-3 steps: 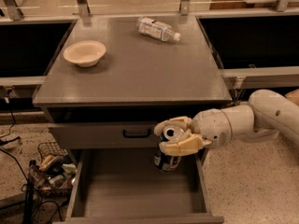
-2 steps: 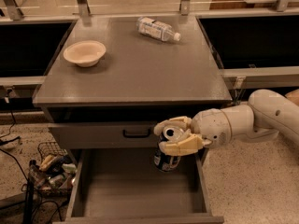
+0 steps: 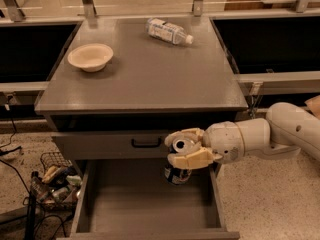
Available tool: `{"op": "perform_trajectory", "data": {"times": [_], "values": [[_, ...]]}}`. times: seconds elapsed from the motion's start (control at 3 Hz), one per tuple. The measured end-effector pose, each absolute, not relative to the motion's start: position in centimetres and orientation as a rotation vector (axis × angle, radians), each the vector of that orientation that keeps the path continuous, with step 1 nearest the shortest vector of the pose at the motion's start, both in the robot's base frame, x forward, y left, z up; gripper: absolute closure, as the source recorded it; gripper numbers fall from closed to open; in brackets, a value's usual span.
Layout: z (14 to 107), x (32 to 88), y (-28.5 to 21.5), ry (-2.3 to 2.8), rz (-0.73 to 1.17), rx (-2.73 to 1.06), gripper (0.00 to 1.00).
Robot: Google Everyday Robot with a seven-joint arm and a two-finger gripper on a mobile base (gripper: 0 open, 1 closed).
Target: Place pepsi can into middle drawer
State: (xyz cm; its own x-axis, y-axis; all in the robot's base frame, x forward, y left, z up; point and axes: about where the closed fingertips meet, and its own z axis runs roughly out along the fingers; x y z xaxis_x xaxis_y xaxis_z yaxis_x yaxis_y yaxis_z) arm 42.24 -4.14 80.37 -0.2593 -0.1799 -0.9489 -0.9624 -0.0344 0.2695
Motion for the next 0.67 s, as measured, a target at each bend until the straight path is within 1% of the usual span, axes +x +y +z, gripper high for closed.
{"op": "perform_trajectory", "data": {"times": [0.67], "values": [[78.3,42.8,-3.7,1.557,1.342,-1.197,1.0]]}}
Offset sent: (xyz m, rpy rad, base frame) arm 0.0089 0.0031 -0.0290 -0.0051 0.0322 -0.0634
